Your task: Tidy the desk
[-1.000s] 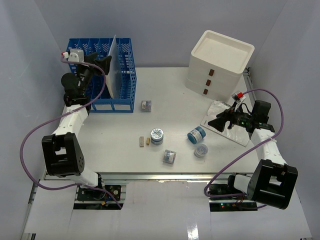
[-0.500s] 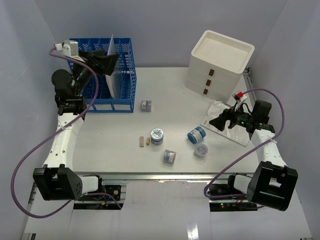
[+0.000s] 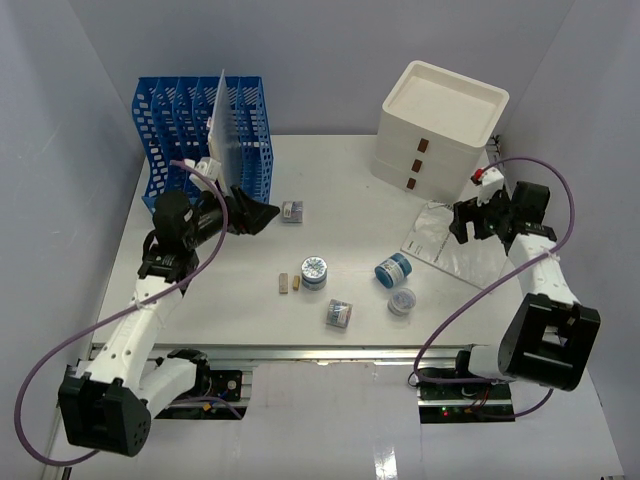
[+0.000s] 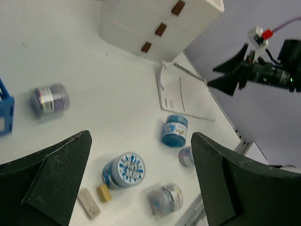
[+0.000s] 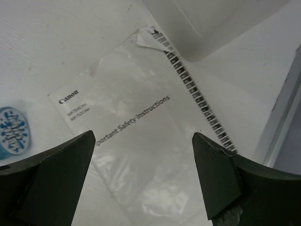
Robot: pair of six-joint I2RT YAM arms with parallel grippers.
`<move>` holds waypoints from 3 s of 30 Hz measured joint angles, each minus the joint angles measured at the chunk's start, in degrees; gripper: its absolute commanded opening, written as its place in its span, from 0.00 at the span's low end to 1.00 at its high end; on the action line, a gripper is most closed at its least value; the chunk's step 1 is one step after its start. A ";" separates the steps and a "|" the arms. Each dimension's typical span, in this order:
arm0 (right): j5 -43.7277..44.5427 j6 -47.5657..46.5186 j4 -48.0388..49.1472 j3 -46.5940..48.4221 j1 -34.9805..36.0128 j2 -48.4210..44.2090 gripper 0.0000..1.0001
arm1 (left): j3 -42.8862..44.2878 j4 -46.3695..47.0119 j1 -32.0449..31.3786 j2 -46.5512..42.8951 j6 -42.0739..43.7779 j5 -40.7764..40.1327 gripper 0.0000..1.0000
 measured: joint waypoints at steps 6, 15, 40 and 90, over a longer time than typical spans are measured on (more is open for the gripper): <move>-1.04 -17.53 -6.67 15.03 -0.26 15.38 1.00 | -7.97 -8.33 0.01 -14.91 -1.34 0.18 0.98; -0.46 -27.55 -12.21 19.53 -0.59 26.81 0.90 | -15.56 -18.61 0.03 -31.25 -5.16 -3.16 0.98; 2.89 -31.95 -16.88 26.96 -0.68 38.08 0.49 | -34.12 -14.49 0.03 -42.16 -25.87 5.15 0.98; -16.82 11.39 5.46 6.50 -0.36 -7.67 0.08 | 1.20 43.87 -30.09 39.89 -25.94 -12.19 0.98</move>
